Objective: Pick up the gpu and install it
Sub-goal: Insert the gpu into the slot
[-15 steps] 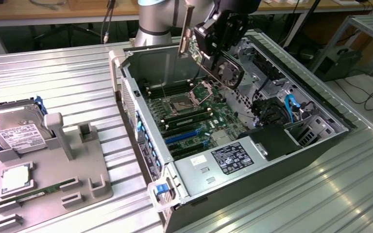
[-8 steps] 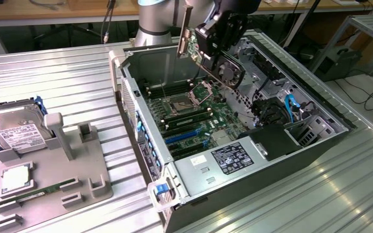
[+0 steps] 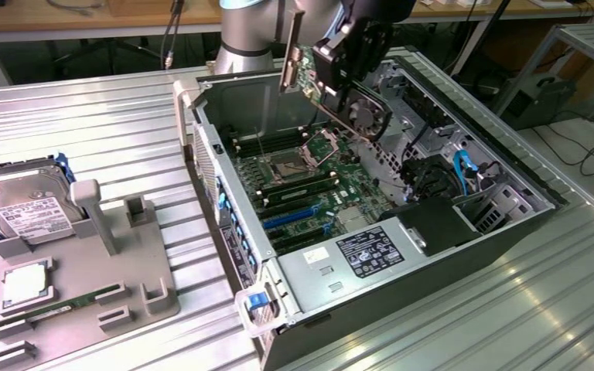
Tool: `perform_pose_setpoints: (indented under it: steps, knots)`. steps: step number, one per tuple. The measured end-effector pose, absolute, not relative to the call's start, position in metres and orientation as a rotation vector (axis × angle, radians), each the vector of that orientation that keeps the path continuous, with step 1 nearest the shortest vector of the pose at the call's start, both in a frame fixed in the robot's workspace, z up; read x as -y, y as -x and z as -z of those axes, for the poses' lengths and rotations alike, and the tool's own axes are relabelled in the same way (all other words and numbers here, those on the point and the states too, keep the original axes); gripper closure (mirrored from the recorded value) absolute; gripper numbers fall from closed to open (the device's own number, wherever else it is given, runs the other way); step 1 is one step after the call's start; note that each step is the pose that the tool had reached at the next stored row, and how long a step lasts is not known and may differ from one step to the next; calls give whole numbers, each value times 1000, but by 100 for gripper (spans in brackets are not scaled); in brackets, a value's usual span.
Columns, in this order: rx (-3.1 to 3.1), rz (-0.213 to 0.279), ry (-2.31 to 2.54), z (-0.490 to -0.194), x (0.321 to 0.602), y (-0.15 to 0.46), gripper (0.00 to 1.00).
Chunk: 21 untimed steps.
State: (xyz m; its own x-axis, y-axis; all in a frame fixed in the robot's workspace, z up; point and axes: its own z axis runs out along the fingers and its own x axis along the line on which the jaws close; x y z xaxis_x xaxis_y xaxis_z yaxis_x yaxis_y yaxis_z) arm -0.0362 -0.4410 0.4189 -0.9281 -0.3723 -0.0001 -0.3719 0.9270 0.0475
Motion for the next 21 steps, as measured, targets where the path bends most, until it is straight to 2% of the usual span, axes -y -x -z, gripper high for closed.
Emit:
perform_pose_setpoints:
  steps: [21]
  knots:
    - [3022, 72, -809, -419, 442, 36, 72]
